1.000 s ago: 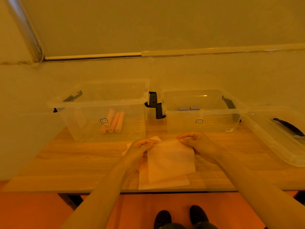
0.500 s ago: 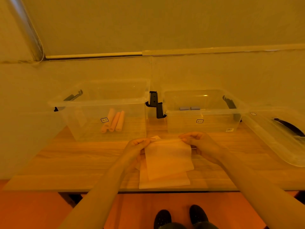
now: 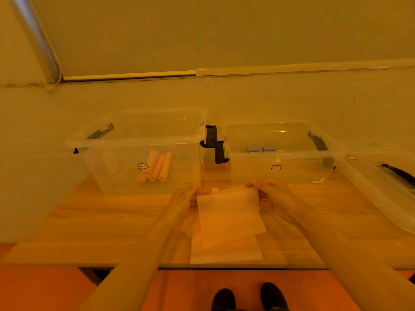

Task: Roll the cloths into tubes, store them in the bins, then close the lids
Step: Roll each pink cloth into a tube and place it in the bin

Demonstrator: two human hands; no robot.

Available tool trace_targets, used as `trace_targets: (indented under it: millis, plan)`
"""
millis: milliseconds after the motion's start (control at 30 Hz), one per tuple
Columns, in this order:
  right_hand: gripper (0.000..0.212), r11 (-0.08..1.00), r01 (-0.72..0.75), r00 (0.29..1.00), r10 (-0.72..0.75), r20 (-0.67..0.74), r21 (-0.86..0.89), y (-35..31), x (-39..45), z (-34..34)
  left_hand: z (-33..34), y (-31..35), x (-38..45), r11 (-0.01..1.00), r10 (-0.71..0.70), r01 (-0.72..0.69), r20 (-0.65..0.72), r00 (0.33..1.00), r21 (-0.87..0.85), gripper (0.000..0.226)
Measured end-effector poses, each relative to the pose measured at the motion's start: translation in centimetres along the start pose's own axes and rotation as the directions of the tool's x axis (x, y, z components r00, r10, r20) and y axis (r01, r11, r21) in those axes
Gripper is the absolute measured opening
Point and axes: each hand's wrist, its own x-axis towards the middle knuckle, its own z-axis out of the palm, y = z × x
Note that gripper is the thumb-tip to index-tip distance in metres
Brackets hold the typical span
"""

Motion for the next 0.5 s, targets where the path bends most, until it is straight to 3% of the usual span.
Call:
trace_targets:
  millis: [100,167,300,433,500]
  plan:
    - [0.008,0.977,0.041,0.998,-0.049,-0.034,-0.207,0.6,0.9,0.4,-0.1,-0.1,0.2,0.986,0.091,-0.089,-0.008,0.996,0.141,0.011]
    - [0.011,0.948,0.069,0.996,-0.082,-0.030,-0.310,1.2,1.3,0.4,-0.3,-0.4,0.4,0.980,0.110,-0.105,-0.019,0.994,0.168,0.010]
    - [0.028,0.978,0.066,0.997,-0.073,-0.026,-0.199,2.2,2.3,0.4,-0.6,-1.0,1.3,0.979,0.124,-0.118,-0.028,0.992,0.165,0.015]
    - [0.013,0.968,0.119,0.992,-0.128,-0.025,-0.223,3.3,2.8,0.1,-0.6,-2.2,1.8,0.963,0.154,-0.141,-0.041,0.987,0.228,0.007]
    - [0.012,0.964,0.149,0.988,-0.154,-0.002,-0.219,3.5,2.8,0.0,-0.8,-2.5,1.9,0.960,0.173,-0.159,-0.043,0.984,0.233,0.014]
